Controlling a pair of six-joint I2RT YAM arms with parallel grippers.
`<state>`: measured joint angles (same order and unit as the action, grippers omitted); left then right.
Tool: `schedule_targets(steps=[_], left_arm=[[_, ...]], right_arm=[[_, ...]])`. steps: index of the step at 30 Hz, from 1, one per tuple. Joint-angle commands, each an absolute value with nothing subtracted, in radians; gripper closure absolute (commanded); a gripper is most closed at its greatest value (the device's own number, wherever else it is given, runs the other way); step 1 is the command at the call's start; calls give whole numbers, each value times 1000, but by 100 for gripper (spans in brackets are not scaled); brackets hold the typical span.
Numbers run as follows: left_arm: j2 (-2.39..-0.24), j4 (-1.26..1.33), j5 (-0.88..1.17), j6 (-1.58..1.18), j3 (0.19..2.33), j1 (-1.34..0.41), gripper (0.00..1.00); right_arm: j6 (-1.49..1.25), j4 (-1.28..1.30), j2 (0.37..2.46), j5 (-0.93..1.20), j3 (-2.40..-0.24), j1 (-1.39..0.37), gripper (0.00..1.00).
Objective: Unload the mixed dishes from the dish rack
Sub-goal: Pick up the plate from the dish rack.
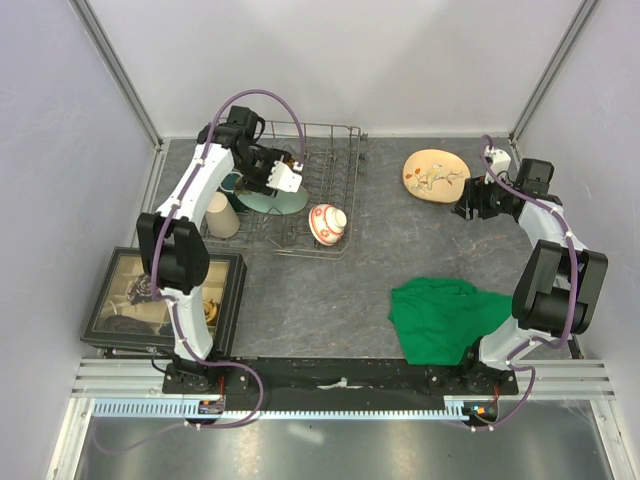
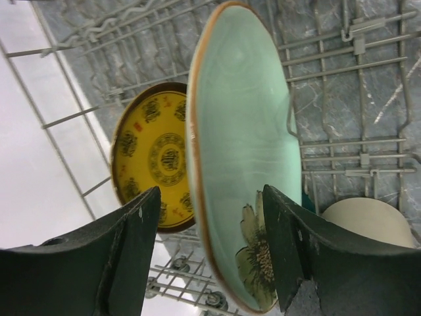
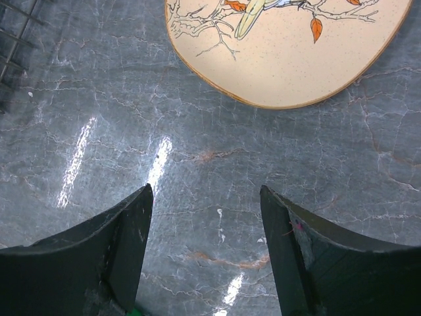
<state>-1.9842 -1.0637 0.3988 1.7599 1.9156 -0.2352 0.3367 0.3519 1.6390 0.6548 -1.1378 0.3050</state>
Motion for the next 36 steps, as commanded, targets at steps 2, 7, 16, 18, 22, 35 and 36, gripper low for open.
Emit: schedule_targets(steps=[2, 7, 16, 18, 22, 35, 36], left_arm=[[-2019, -1109, 385, 1806, 1979, -232, 30], [-2049, -1123, 385, 1805, 2006, -232, 31], [-2085, -1129, 374, 1813, 2040, -233, 44], [-2091, -1134, 373, 1813, 2051, -233, 47], [-2091, -1141, 371, 1818, 2054, -233, 60], [-2068, -1161, 350, 1802, 2056, -250, 82], [-2068, -1161, 348, 1796, 2057, -252, 82]], right_arm=[[364, 311, 1637, 683, -1134, 310, 26], [374, 311, 1634, 681, -1118, 313, 27], [379, 307, 1641, 684, -1111, 316, 27], [380, 307, 1643, 686, -1108, 316, 27], [387, 302, 1643, 683, -1097, 318, 27], [377, 288, 1641, 698, -1077, 321, 27], [377, 288, 1640, 698, -1075, 322, 27]])
